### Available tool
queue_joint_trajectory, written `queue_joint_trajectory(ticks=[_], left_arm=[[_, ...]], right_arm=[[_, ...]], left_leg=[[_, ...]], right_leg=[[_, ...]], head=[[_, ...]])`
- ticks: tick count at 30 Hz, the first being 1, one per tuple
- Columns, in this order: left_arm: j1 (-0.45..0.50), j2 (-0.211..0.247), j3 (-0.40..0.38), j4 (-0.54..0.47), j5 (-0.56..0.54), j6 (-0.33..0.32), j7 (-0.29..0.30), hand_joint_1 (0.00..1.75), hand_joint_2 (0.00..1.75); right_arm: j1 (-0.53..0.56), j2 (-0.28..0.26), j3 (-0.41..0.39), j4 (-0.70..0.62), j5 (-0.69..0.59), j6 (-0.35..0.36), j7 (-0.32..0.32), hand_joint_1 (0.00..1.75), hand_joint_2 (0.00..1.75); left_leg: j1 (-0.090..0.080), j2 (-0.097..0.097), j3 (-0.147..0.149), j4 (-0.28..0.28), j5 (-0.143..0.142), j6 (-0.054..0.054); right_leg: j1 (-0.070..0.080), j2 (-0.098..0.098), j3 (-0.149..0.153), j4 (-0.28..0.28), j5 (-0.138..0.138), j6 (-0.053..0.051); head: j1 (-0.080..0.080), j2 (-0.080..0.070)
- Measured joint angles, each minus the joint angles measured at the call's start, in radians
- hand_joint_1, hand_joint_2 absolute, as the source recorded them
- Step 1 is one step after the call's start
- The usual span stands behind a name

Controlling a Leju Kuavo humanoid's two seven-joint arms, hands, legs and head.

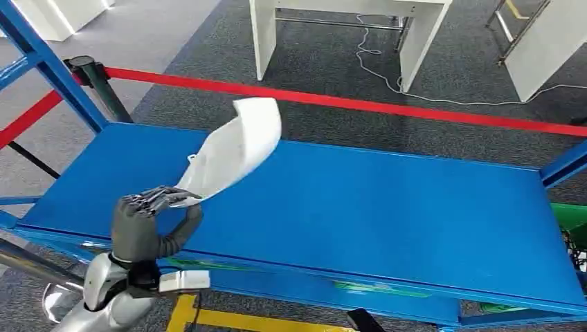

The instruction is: Take the parts from the cabinet and place them on the table.

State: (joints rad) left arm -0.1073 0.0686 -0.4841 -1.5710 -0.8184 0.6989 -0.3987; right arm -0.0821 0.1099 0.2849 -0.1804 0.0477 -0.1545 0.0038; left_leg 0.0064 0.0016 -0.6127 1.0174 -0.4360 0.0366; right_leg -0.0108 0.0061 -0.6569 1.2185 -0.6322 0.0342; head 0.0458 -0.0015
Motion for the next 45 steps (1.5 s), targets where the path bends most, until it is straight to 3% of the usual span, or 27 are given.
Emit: queue_joint_trajectory(ticks=[2,3,6,7,8,10,12,13,15,16,17,19,21,23,26,27,29,31,32,34,36,37,38,39,42,43,45], left_arm=[[0.045,-0.030,-0.009,-0.043,0.099,0.000,-0.048,1.75,1.75],[0.064,-0.039,-0.010,-0.059,0.135,0.000,-0.064,1.75,1.75],[0.106,-0.067,-0.011,-0.099,0.224,0.000,-0.120,1.75,1.75],[0.119,-0.074,-0.011,-0.112,0.244,0.000,-0.133,1.75,1.75],[0.127,-0.077,-0.011,-0.122,0.254,0.001,-0.142,1.75,1.75],[0.136,-0.084,-0.013,-0.133,0.260,0.001,-0.150,1.75,1.75],[0.148,-0.086,-0.013,-0.142,0.263,0.001,-0.151,1.75,1.75],[0.151,-0.086,-0.013,-0.146,0.263,0.002,-0.152,1.75,1.75],[0.154,-0.087,-0.014,-0.147,0.261,0.001,-0.156,1.75,1.75],[0.156,-0.086,-0.014,-0.148,0.261,0.001,-0.157,1.75,1.75],[0.157,-0.086,-0.015,-0.148,0.260,0.001,-0.159,1.75,1.75],[0.160,-0.086,-0.018,-0.149,0.260,0.001,-0.161,1.75,1.75],[0.160,-0.087,-0.022,-0.152,0.260,0.001,-0.162,1.75,1.75],[0.159,-0.088,-0.025,-0.158,0.259,0.001,-0.164,1.75,1.75],[0.159,-0.089,-0.025,-0.161,0.259,0.001,-0.165,1.75,1.75],[0.158,-0.090,-0.025,-0.162,0.261,0.001,-0.167,1.75,1.75],[0.156,-0.093,-0.028,-0.163,0.264,0.001,-0.172,1.75,1.75],[0.158,-0.094,-0.033,-0.163,0.265,-0.001,-0.174,1.75,1.75],[0.159,-0.094,-0.035,-0.163,0.266,-0.002,-0.175,1.75,1.75],[0.160,-0.094,-0.044,-0.163,0.268,-0.001,-0.176,1.75,1.75],[0.162,-0.094,-0.049,-0.163,0.271,-0.001,-0.177,1.75,1.75],[0.162,-0.094,-0.050,-0.163,0.273,0.000,-0.177,1.75,1.75],[0.162,-0.094,-0.049,-0.165,0.275,0.000,-0.177,1.75,1.75],[0.163,-0.094,-0.050,-0.167,0.274,0.000,-0.177,1.75,1.75],[0.166,-0.094,-0.051,-0.167,0.274,0.000,-0.179,1.75,1.75],[0.168,-0.093,-0.051,-0.167,0.274,0.000,-0.179,1.75,1.75],[0.169,-0.092,-0.051,-0.167,0.275,0.000,-0.179,1.75,1.75]], right_arm=[[0.008,0.000,-0.004,0.000,-0.001,-0.005,-0.004,0.00,0.00],[0.012,0.000,-0.006,0.000,-0.002,-0.007,-0.005,0.00,0.00],[0.015,-0.003,-0.011,0.000,-0.001,-0.010,-0.006,0.00,0.00],[0.012,-0.003,-0.012,0.000,0.001,-0.010,-0.007,0.00,0.00],[0.013,-0.003,-0.013,0.001,0.002,-0.010,-0.008,0.00,0.00],[0.016,-0.003,-0.014,0.001,0.002,-0.010,-0.007,0.00,0.00],[0.019,-0.002,-0.015,0.001,0.002,-0.010,-0.007,0.00,0.00],[0.018,-0.003,-0.016,0.001,0.002,-0.010,-0.007,0.00,0.00],[0.018,-0.003,-0.018,0.001,0.003,-0.011,-0.005,0.00,0.00],[0.019,-0.003,-0.018,0.001,0.003,-0.011,-0.003,0.00,0.00],[0.019,-0.003,-0.018,0.001,0.003,-0.011,-0.002,0.00,0.00],[0.020,-0.003,-0.018,0.001,0.003,-0.011,-0.002,0.00,0.00],[0.020,-0.003,-0.018,0.001,0.007,-0.009,-0.002,0.00,0.00],[0.020,-0.003,-0.018,0.001,0.009,-0.008,-0.003,0.00,0.00],[0.021,-0.003,-0.018,0.001,0.012,-0.007,-0.003,0.00,0.00],[0.024,-0.003,-0.018,0.003,0.012,-0.006,-0.003,0.00,0.00],[0.024,-0.005,-0.018,0.003,0.015,-0.007,-0.004,0.00,0.00],[0.025,-0.007,-0.018,0.003,0.016,-0.009,-0.007,0.00,0.00],[0.025,-0.008,-0.018,0.003,0.017,-0.009,-0.010,0.00,0.00],[0.027,-0.010,-0.018,0.004,0.018,-0.009,-0.018,0.00,0.00],[0.027,-0.013,-0.018,0.004,0.018,-0.009,-0.023,0.00,0.00],[0.026,-0.013,-0.018,0.004,0.018,-0.009,-0.024,0.00,0.00],[0.023,-0.013,-0.018,0.004,0.018,-0.009,-0.025,0.00,0.00],[0.021,-0.013,-0.018,0.004,0.018,-0.009,-0.026,0.00,0.00],[0.028,-0.013,-0.018,0.004,0.018,-0.009,-0.026,0.00,0.00],[0.028,-0.013,-0.018,0.005,0.018,-0.009,-0.026,0.00,0.00],[0.028,-0.013,-0.018,0.005,0.018,-0.011,-0.026,0.00,0.00]], left_leg=[[-0.001,0.003,-0.010,0.001,0.007,0.004],[-0.001,0.003,-0.014,0.001,0.012,0.003],[0.000,0.000,-0.027,0.004,0.025,-0.004],[-0.004,-0.001,-0.031,0.006,0.029,-0.011],[-0.005,-0.001,-0.030,0.005,0.036,-0.017],[-0.004,-0.002,-0.030,0.003,0.050,-0.028],[-0.002,-0.006,-0.035,0.005,0.049,-0.040],[-0.002,-0.005,-0.044,0.028,0.001,-0.045],[0.001,-0.005,-0.075,0.163,-0.124,-0.052],[0.001,-0.005,-0.089,0.242,-0.167,-0.054],[0.001,-0.005,-0.093,0.294,-0.179,-0.055],[0.001,-0.005,-0.045,0.267,-0.136,-0.050],[-0.001,-0.005,0.069,0.099,-0.079,-0.036],[-0.008,-0.006,0.138,-0.021,-0.101,-0.020],[-0.018,-0.006,0.127,-0.022,-0.083,-0.014],[-0.008,-0.001,0.121,-0.039,-0.066,-0.008],[-0.007,0.003,0.099,-0.041,-0.044,0.006],[-0.008,0.003,0.069,-0.040,-0.022,0.006],[-0.008,0.004,0.052,-0.038,-0.011,0.005],[-0.008,0.005,0.019,-0.032,0.009,0.002],[-0.005,0.005,-0.011,-0.021,0.026,-0.005],[-0.006,0.005,-0.020,-0.014,0.033,-0.010],[-0.011,0.004,-0.030,-0.006,0.039,-0.017],[-0.011,0.004,-0.032,-0.004,0.047,-0.022],[-0.007,0.004,-0.035,-0.008,0.073,-0.038],[-0.004,0.001,-0.043,0.004,0.041,-0.043],[-0.002,0.001,-0.064,0.113,-0.096,-0.052]], right_leg=[[0.000,0.000,-0.028,0.105,-0.039,0.004],[0.000,0.000,-0.007,0.087,-0.022,0.004],[-0.002,-0.001,0.150,-0.160,0.075,0.002],[-0.001,0.000,0.189,-0.230,0.058,0.000],[0.002,0.006,0.193,-0.220,0.079,-0.004],[0.004,0.006,0.175,-0.219,0.078,-0.006],[-0.004,-0.001,0.163,-0.226,0.095,-0.027],[-0.003,-0.003,0.154,-0.226,0.103,-0.036],[-0.001,-0.008,0.144,-0.225,0.121,-0.044],[0.001,-0.009,0.132,-0.222,0.132,-0.044],[0.002,-0.011,0.119,-0.220,0.140,-0.044],[0.005,-0.013,0.091,-0.212,0.154,-0.044],[0.009,-0.012,0.072,-0.205,0.164,-0.042],[0.012,-0.011,0.063,-0.202,0.176,-0.033],[0.003,-0.011,0.058,-0.209,0.200,-0.012],[0.005,-0.009,0.053,-0.207,0.197,-0.005],[0.002,-0.007,0.019,-0.147,0.105,0.000],[-0.001,-0.007,-0.016,0.000,-0.002,0.006],[-0.001,-0.007,-0.025,0.060,-0.021,0.010],[-0.001,-0.008,0.005,0.071,0.035,0.013],[-0.003,-0.008,0.102,-0.051,0.112,0.014],[-0.004,-0.007,0.164,-0.140,0.106,0.015],[0.001,-0.006,0.226,-0.225,0.067,0.014],[0.001,-0.002,0.230,-0.250,0.051,0.001],[0.003,-0.004,0.203,-0.245,0.069,-0.022],[0.000,-0.010,0.193,-0.245,0.078,-0.032],[0.002,-0.012,0.168,-0.244,0.101,-0.045]], head=[[0.000,0.000],[0.000,0.000],[0.001,0.000],[0.001,0.000],[-0.004,0.000],[-0.003,0.000],[-0.002,0.000],[-0.006,0.000],[-0.010,0.000],[-0.010,0.000],[-0.009,0.000],[-0.010,0.000],[-0.010,0.000],[-0.007,0.000],[-0.008,0.000],[-0.010,0.000],[-0.005,0.000],[-0.006,0.000],[-0.004,0.000],[-0.004,0.000],[-0.004,0.000],[-0.004,0.000],[-0.003,0.000],[-0.006,0.000],[-0.005,0.000],[-0.006,0.000],[-0.013,0.000]])
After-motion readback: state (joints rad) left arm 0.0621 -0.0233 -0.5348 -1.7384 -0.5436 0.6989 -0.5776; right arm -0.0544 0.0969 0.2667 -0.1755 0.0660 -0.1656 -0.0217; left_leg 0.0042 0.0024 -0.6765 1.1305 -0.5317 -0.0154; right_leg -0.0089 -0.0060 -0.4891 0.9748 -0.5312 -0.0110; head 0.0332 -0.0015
